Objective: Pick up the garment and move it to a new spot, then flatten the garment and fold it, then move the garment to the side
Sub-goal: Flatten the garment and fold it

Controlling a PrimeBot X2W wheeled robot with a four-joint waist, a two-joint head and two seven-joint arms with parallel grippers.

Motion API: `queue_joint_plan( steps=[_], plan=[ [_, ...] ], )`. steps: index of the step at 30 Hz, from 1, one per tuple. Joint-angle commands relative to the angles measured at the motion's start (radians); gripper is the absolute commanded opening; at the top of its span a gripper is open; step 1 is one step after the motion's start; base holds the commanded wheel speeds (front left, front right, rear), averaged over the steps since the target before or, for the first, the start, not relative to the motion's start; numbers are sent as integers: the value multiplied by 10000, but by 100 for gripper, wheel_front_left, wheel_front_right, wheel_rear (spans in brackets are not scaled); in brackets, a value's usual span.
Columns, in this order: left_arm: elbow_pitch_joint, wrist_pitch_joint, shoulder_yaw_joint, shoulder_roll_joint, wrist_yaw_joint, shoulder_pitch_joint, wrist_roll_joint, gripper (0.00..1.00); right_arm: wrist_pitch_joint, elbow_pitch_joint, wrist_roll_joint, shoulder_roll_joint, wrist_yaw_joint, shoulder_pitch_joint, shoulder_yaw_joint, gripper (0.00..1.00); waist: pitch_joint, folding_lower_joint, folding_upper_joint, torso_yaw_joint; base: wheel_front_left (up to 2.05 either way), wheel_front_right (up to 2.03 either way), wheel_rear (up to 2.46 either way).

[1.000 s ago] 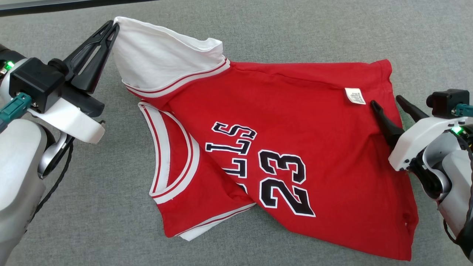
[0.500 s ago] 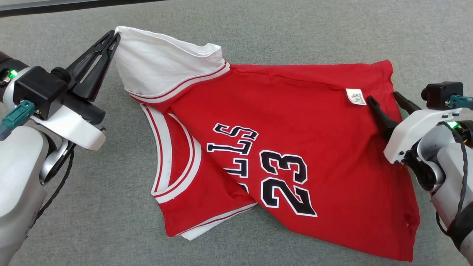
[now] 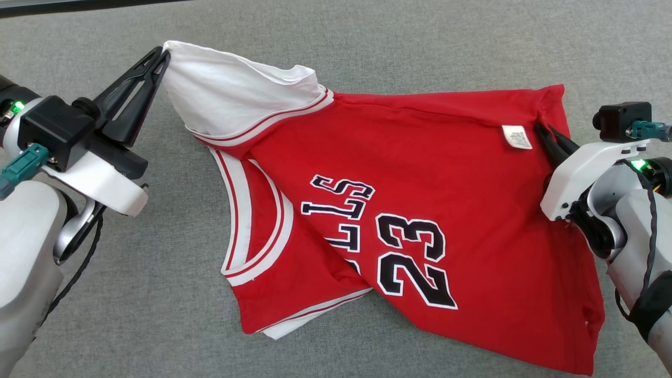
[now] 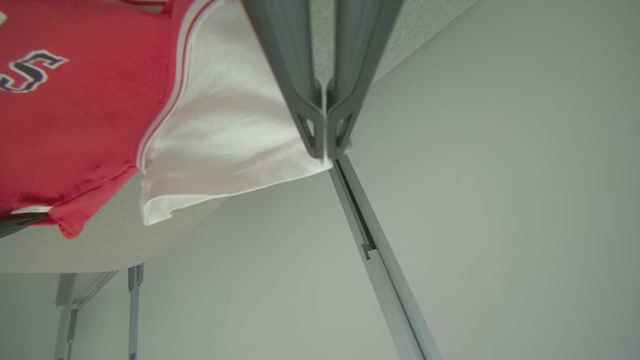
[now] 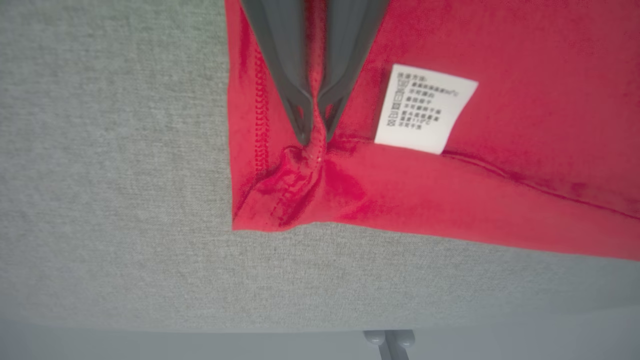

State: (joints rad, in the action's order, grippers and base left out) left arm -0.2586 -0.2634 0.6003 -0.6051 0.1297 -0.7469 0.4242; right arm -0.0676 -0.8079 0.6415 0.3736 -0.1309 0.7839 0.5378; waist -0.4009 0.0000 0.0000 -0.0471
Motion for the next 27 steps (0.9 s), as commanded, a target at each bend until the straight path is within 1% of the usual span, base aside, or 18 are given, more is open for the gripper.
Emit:
queue_joint_plan(
  steps=[1,6,10,12,14,16,17,21,24,27],
  plan=[
    [-48,-14,-96,-50,10,-37,61,0,93,67,64,78,3,126,95,0,78,0,0,-30,0,0,0],
    [37,-14,-402,-45,10,30,-23,0,395,352,75,205,3,261,185,0,273,0,0,-133,0,0,0],
    [437,-14,-1012,-119,11,-132,-92,0,562,844,375,333,3,590,51,0,502,0,0,-286,0,0,0],
    [601,-14,-1153,-308,9,-434,-105,0,524,1188,589,464,3,879,-17,0,573,0,0,-349,0,0,0],
    [699,-14,-1022,-569,9,-977,-121,0,386,1477,619,715,5,1320,-14,0,579,0,0,-397,0,0,0],
    [698,-12,-741,-928,9,-1852,-157,0,209,1743,670,830,3,1979,-35,0,417,0,0,-466,0,0,0],
    [623,3,-500,-1166,9,-2416,-343,0,119,1830,724,848,3,2372,-93,0,276,0,0,-504,0,0,0],
    [-51,25,607,-1461,5,-5178,-564,0,147,1651,414,794,5,4292,-365,0,-437,0,0,-612,0,0,0],
    [-937,5,1116,-1344,2,-7352,-849,0,451,1112,-112,477,3,5685,-513,0,-883,0,0,-707,0,0,0],
    [-1464,-5,1142,-1096,2,-9361,-1513,0,1011,474,-744,298,5,7066,-820,0,-1374,0,0,-784,0,0,0]
  ],
)
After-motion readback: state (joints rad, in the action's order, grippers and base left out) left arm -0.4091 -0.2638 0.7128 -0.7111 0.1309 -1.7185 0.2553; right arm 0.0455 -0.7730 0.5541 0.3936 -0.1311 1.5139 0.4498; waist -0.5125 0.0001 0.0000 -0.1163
